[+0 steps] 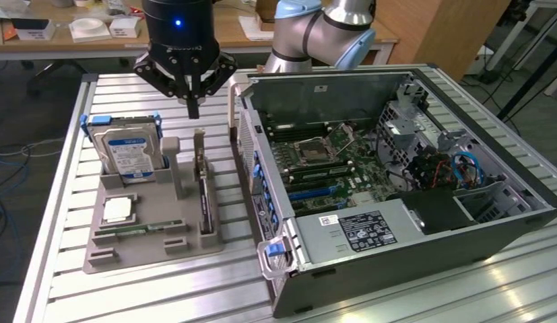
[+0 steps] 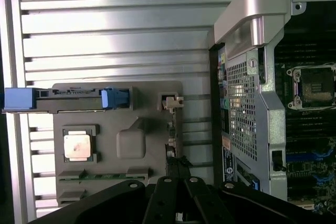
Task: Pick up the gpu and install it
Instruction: 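Pick up the gpu and move the gpu toward the slot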
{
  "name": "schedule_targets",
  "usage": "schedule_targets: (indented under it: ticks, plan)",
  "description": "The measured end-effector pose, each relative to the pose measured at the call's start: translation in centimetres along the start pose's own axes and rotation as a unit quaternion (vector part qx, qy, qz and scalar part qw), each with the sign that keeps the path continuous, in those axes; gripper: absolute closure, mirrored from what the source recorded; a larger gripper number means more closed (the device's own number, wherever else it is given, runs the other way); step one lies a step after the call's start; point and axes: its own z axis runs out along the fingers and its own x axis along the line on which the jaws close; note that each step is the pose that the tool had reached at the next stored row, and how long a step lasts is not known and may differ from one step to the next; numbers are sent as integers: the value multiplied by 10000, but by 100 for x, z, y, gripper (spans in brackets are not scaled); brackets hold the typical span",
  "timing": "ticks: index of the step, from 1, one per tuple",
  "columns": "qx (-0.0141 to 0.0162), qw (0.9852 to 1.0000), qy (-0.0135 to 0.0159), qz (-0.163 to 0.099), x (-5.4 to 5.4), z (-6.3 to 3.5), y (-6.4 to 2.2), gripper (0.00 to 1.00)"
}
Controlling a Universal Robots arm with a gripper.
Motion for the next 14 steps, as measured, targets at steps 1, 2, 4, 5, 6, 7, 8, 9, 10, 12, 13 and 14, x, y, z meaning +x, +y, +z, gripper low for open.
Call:
schedule_targets:
  ticks: [1,2,4,5,6,7,8,9,10,12,13,14]
  plan:
    - [0,10000,0,0,0,0,0,89]
    - [0,10000,0,0,0,1,0,89]
    - [0,10000,-1,0,0,5,0,89]
    - [0,10000,0,0,0,7,0,89]
    - [0,10000,0,0,0,9,0,89]
    - [0,10000,0,0,0,11,0,89]
    - [0,10000,0,0,0,13,0,89]
    - [0,10000,0,0,0,15,-1,89]
    - [0,10000,0,0,1,17,-1,89]
    - [0,10000,0,1,1,21,-2,89]
    - [0,10000,0,1,1,22,-2,89]
    - [0,10000,-1,0,1,26,-4,89]
